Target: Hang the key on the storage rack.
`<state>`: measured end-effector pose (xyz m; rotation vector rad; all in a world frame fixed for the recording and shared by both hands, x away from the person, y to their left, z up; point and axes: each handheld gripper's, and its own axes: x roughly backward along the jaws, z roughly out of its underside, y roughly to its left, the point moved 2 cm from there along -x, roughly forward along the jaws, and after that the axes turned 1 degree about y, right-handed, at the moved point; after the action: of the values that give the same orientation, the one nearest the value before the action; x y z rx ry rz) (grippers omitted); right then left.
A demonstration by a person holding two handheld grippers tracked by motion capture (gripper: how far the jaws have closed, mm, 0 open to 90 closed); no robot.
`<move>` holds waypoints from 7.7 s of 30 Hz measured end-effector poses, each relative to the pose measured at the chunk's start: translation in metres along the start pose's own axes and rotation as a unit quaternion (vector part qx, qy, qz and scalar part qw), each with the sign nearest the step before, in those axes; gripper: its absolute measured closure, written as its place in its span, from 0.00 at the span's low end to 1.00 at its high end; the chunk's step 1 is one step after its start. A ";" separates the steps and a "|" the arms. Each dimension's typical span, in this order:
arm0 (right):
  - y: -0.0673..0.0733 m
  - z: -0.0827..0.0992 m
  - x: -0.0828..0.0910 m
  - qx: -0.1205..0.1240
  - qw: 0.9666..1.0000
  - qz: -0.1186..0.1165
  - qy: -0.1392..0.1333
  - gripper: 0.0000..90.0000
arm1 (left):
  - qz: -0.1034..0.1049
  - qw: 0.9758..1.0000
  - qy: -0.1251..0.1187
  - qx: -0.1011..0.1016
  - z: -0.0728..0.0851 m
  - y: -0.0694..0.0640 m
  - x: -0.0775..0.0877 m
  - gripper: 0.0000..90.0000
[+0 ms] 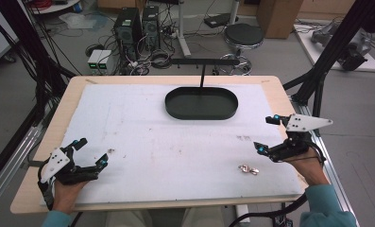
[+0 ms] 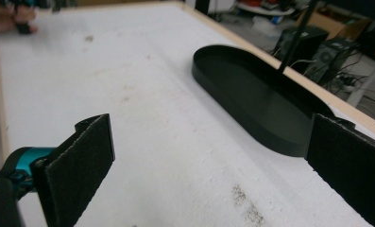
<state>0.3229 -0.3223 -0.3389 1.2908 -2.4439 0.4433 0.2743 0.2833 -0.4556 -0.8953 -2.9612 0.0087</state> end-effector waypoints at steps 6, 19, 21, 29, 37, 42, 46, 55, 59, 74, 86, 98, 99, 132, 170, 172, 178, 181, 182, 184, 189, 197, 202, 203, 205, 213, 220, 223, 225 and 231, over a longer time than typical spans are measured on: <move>0.002 -0.012 -0.007 0.047 0.997 -0.031 0.050 0.02 | 0.000 1.000 0.001 0.000 0.000 0.000 0.000 0.02; 0.012 -0.005 -0.027 0.078 0.980 -0.101 0.155 0.02 | 0.001 1.000 0.002 0.000 0.000 0.000 0.000 0.02; 0.013 -0.002 -0.031 0.085 0.976 -0.110 0.166 0.05 | 0.000 1.000 0.002 -0.001 0.000 0.000 0.000 0.02; 0.018 0.013 -0.045 0.108 0.957 -0.127 0.236 0.05 | 0.001 1.000 0.000 -0.001 0.000 0.000 0.000 0.02; 0.022 0.026 -0.052 0.107 0.950 -0.138 0.259 0.06 | 0.000 1.000 0.000 -0.001 0.000 0.000 0.000 0.02; 0.025 0.033 -0.057 0.117 0.940 -0.144 0.287 0.07 | 0.001 1.000 0.000 -0.001 0.000 0.000 0.000 0.02; 0.027 0.035 -0.063 0.131 0.931 -0.157 0.304 0.16 | 0.000 1.000 0.001 -0.001 0.000 0.000 0.000 0.02; 0.028 0.038 -0.071 0.121 0.921 -0.168 0.330 0.25 | 0.001 1.000 0.000 -0.001 0.000 0.000 0.000 0.02; 0.029 0.038 -0.074 0.123 0.916 -0.171 0.343 0.32 | 0.001 1.000 0.000 -0.001 0.000 0.000 0.000 0.02; 0.029 0.039 -0.081 0.135 0.901 -0.165 0.379 0.59 | 0.000 1.000 0.001 0.003 0.000 0.000 0.000 0.02; 0.032 0.039 -0.084 0.154 0.892 -0.171 0.388 0.72 | 0.001 1.000 0.000 0.002 0.000 0.001 0.000 0.02; 0.034 0.039 -0.084 0.159 0.883 -0.173 0.407 0.83 | 0.002 1.000 0.000 0.003 0.000 0.001 0.000 0.02; 0.034 0.039 -0.084 0.161 0.883 -0.170 0.406 0.83 | 0.002 1.000 0.001 0.002 0.000 0.001 0.000 0.02; 0.038 0.035 -0.088 0.163 0.877 -0.150 0.427 0.99 | 0.003 1.000 0.001 0.003 0.000 0.001 0.000 0.02; -0.001 -0.011 -0.063 -0.043 0.980 -0.056 0.188 0.99 | 0.001 1.000 0.001 0.007 0.000 0.002 0.000 0.02; -0.005 -0.015 -0.062 -0.054 0.983 -0.058 0.167 0.99 | 0.002 1.000 0.001 0.008 0.000 0.002 0.000 0.02; -0.018 -0.034 -0.060 -0.066 0.989 -0.039 0.129 0.99 | 0.000 1.000 0.002 0.009 0.000 0.002 0.000 0.02; -0.026 -0.047 -0.060 -0.068 0.990 -0.026 0.117 0.99 | -0.001 1.000 0.002 0.009 0.000 0.002 0.000 0.02; -0.029 -0.052 -0.060 -0.069 0.991 -0.024 0.114 0.99 | -0.001 1.000 0.002 0.009 0.000 0.002 0.000 0.02; -0.040 -0.065 -0.060 -0.070 0.993 -0.016 0.099 0.99 | -0.001 1.000 0.003 0.008 0.000 0.002 0.000 0.02; -0.055 -0.082 -0.062 -0.079 0.994 -0.007 0.080 0.99 | -0.001 1.000 0.003 0.009 0.000 0.002 0.000 0.02; -0.090 -0.112 -0.074 -0.089 0.993 0.007 0.081 0.99 | -0.001 1.000 0.006 0.008 0.000 0.002 -0.001 0.02; -0.111 -0.126 -0.081 -0.096 0.992 0.019 0.085 0.99 | 0.000 1.000 0.007 0.010 0.000 0.002 -0.001 0.02; -0.113 -0.128 -0.082 -0.093 0.992 0.021 0.081 0.99 | -0.001 1.000 0.007 0.010 0.000 0.002 -0.002 0.02; -0.118 -0.132 -0.086 -0.089 0.992 0.022 0.083 0.99 | -0.001 1.000 0.009 0.010 0.000 0.002 -0.002 0.02; -0.133 -0.142 -0.101 -0.095 0.990 0.029 0.100 0.99 | -0.001 1.000 0.012 0.009 0.000 0.002 -0.002 0.02; -0.145 -0.138 -0.109 -0.102 0.988 0.037 0.108 0.99 | 0.000 1.000 0.013 0.007 0.000 0.002 -0.002 0.02; -0.148 -0.135 -0.112 -0.103 0.987 0.041 0.118 0.99 | 0.000 1.000 0.014 0.007 0.000 0.002 -0.002 0.02; -0.149 -0.134 -0.113 -0.105 0.986 0.045 0.122 0.99 | 0.000 1.000 0.012 0.007 0.000 0.002 -0.003 0.02; -0.156 -0.127 -0.117 -0.111 0.983 0.048 0.135 0.99 | 0.001 1.000 0.012 0.008 0.000 0.002 -0.003 0.02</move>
<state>0.5342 -0.2667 -0.2585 0.9590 -2.2588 0.3328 0.2777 0.2838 -0.4555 -0.8890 -2.9334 0.0209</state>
